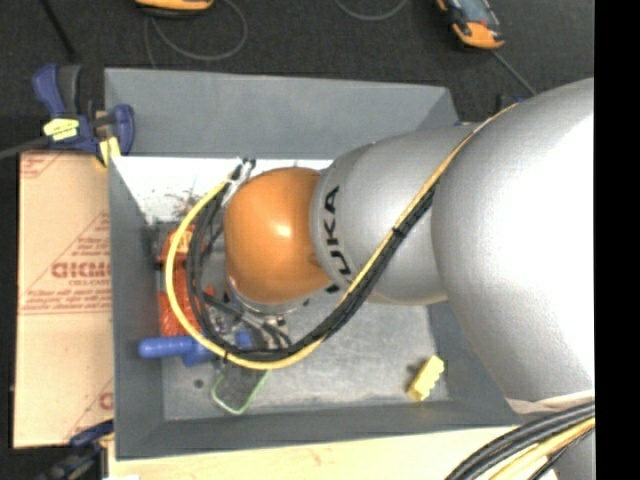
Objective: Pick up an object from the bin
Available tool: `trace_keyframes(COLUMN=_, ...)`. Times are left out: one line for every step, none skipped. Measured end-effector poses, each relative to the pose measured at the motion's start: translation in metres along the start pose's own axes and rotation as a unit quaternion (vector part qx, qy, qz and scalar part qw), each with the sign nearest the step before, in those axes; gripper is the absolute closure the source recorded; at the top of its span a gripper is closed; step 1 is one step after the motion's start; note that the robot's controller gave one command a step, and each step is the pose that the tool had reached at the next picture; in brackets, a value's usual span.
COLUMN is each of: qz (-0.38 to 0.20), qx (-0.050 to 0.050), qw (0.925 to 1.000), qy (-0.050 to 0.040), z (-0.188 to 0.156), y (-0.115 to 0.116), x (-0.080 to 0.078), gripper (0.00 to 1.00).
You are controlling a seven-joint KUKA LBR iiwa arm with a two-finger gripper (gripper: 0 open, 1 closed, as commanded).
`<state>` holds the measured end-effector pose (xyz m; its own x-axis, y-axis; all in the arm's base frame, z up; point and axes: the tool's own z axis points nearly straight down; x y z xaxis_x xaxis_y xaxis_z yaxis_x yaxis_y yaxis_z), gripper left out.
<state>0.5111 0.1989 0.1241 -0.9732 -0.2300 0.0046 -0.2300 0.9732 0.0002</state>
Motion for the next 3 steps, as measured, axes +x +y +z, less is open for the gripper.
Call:
trace_keyframes(qz=0.024, qx=-0.001, qw=0.9997, qy=-0.0081, z=-0.017, y=0.007, x=-0.033, gripper=1.0)
trace_keyframes(qz=0.022, qx=0.001, qw=0.9998, qy=0.0012, z=-0.057, y=0.013, x=-0.003, gripper=1.0)
trace_keyframes(qz=0.026, qx=0.0, qw=0.9997, qy=-0.0027, z=-0.121, y=0.014, x=-0.013, gripper=1.0)
